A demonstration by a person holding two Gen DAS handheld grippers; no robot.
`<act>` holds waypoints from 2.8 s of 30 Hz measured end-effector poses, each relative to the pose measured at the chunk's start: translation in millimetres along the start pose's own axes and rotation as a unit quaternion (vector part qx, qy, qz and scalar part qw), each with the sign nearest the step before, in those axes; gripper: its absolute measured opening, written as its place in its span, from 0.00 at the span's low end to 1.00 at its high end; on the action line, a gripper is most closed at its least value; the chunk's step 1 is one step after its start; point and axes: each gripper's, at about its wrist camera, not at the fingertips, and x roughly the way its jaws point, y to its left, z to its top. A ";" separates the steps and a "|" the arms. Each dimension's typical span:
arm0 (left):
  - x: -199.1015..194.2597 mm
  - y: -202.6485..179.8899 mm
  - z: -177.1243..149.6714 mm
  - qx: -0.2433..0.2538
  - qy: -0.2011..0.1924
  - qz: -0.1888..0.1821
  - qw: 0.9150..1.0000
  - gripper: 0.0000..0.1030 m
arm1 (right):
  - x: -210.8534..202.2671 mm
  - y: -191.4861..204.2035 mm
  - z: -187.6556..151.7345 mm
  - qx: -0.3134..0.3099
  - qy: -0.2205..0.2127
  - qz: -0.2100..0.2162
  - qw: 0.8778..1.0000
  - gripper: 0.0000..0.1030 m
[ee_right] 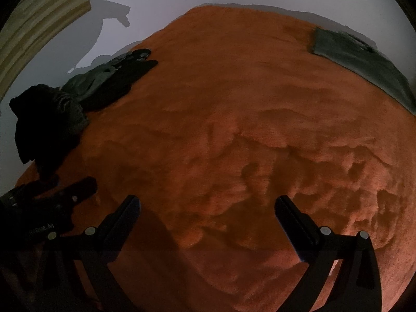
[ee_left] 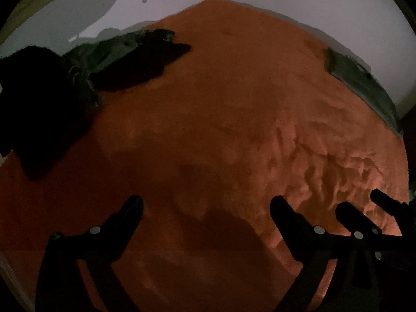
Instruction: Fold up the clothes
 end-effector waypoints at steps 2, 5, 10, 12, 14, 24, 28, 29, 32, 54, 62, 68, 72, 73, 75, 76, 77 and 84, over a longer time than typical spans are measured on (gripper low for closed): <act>5.4 -3.5 -0.3 0.003 0.019 -0.025 0.999 0.95 | 0.8 -2.3 0.5 0.003 0.000 0.001 1.000 1.00; 4.4 -1.5 2.3 -0.007 0.019 -0.036 0.999 0.95 | 1.2 -7.4 2.4 0.011 0.000 0.002 1.000 1.00; -2.0 3.5 6.6 -0.023 -0.013 -0.044 0.999 0.95 | 4.4 -9.2 1.0 0.017 0.000 0.002 1.000 1.00; -3.0 10.1 5.7 -0.043 -0.020 -0.058 0.997 0.95 | 5.2 -9.7 1.1 0.016 0.001 0.001 1.000 1.00; -1.5 15.8 3.9 -0.063 -0.019 -0.072 0.995 0.95 | 5.3 -10.9 1.8 0.017 -0.001 0.001 1.000 1.00; 0.4 52.1 9.0 -0.092 -0.001 -0.041 0.995 0.95 | 16.6 -0.5 9.8 -0.023 0.022 0.026 0.999 1.00; -1.6 72.7 13.2 -0.098 0.001 -0.025 0.995 0.95 | 15.0 9.1 20.6 -0.044 0.026 0.044 0.998 1.00; -3.0 79.6 11.9 -0.100 0.003 -0.023 0.995 0.95 | 14.5 12.0 23.3 -0.051 0.026 0.046 0.997 1.00; -7.3 103.2 7.9 -0.107 0.008 -0.016 0.994 0.95 | 17.5 24.5 37.3 -0.084 0.040 0.054 0.994 1.00; -86.9 328.4 85.5 -0.168 -0.120 0.202 0.958 0.95 | 54.9 175.6 120.3 -0.188 0.013 0.188 0.964 1.00; -67.7 356.9 94.0 -0.142 -0.124 0.227 0.955 0.95 | 76.9 193.8 113.1 -0.186 0.041 0.194 0.962 1.00; -61.0 357.0 101.6 -0.120 -0.138 0.226 0.957 0.94 | 86.3 187.2 114.8 -0.172 0.046 0.187 0.966 1.00; -74.0 346.5 100.3 -0.125 -0.159 0.218 0.955 0.06 | 92.4 182.9 117.2 -0.164 0.046 0.186 0.968 1.00; -77.2 343.9 100.0 -0.126 -0.164 0.216 0.954 0.06 | 94.5 182.0 118.5 -0.164 0.042 0.186 0.968 1.00; -83.7 338.7 99.4 -0.129 -0.175 0.212 0.953 0.05 | 98.3 179.3 120.6 -0.159 0.034 0.187 0.969 1.00; -87.0 336.0 99.1 -0.130 -0.180 0.210 0.952 0.05 | 102.3 177.3 122.6 -0.154 0.032 0.184 0.970 1.00; -90.2 333.4 98.8 -0.131 -0.185 0.208 0.951 0.05 | 105.5 174.8 123.9 -0.148 0.034 0.180 0.972 1.00; -119.3 278.9 77.9 -0.099 -0.213 0.151 0.960 0.05 | 113.1 185.0 152.1 -0.092 0.021 0.303 0.948 1.00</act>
